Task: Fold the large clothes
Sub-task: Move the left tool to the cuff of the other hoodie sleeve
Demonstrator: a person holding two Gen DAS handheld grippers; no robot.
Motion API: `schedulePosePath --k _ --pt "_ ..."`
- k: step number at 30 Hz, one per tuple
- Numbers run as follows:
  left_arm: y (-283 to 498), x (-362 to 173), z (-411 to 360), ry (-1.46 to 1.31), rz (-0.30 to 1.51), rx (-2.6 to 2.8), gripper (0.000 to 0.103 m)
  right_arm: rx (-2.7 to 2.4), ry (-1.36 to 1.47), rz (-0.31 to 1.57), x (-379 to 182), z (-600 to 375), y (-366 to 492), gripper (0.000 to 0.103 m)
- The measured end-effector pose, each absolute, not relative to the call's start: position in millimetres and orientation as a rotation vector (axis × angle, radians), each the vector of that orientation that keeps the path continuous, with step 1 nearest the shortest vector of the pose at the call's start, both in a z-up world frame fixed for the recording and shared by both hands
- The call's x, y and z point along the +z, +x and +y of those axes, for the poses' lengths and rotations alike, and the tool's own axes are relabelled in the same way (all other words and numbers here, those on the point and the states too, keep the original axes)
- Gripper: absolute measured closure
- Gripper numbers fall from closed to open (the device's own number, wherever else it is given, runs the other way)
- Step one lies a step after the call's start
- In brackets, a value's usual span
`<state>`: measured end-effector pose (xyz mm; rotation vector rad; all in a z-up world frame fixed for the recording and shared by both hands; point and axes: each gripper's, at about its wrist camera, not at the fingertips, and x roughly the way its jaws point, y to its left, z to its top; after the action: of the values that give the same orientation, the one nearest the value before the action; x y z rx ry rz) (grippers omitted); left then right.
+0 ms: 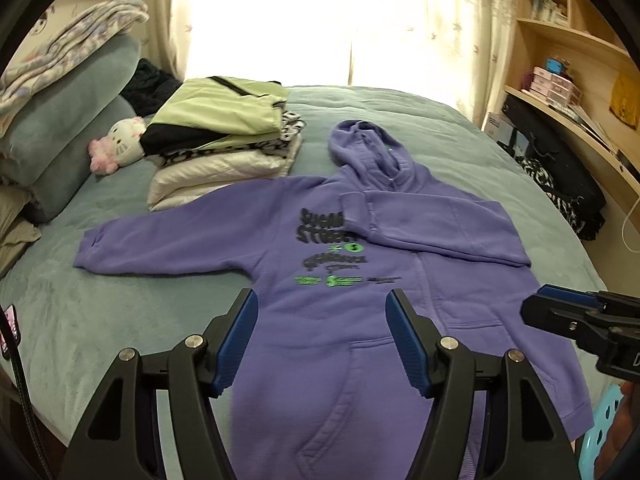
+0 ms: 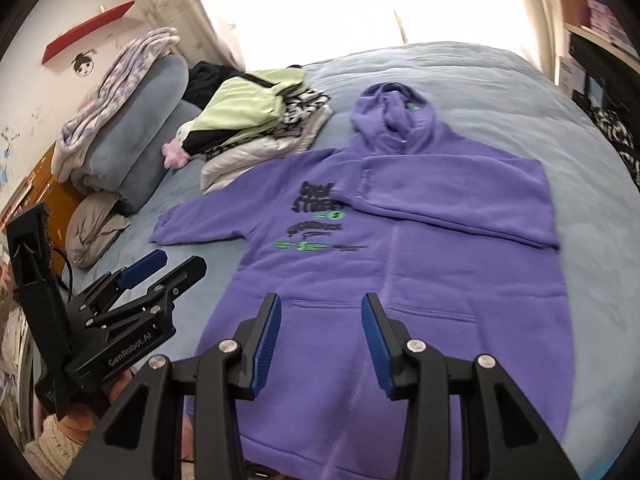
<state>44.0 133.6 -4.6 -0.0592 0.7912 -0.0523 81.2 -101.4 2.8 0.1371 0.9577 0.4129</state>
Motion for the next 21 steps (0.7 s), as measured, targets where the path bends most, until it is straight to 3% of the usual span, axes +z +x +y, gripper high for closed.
schedulePosePath --k 21 --pt "90 -73 243 -0.175 0.886 0.119 0.038 0.492 0.066 1.001 -49 21 150 0.061"
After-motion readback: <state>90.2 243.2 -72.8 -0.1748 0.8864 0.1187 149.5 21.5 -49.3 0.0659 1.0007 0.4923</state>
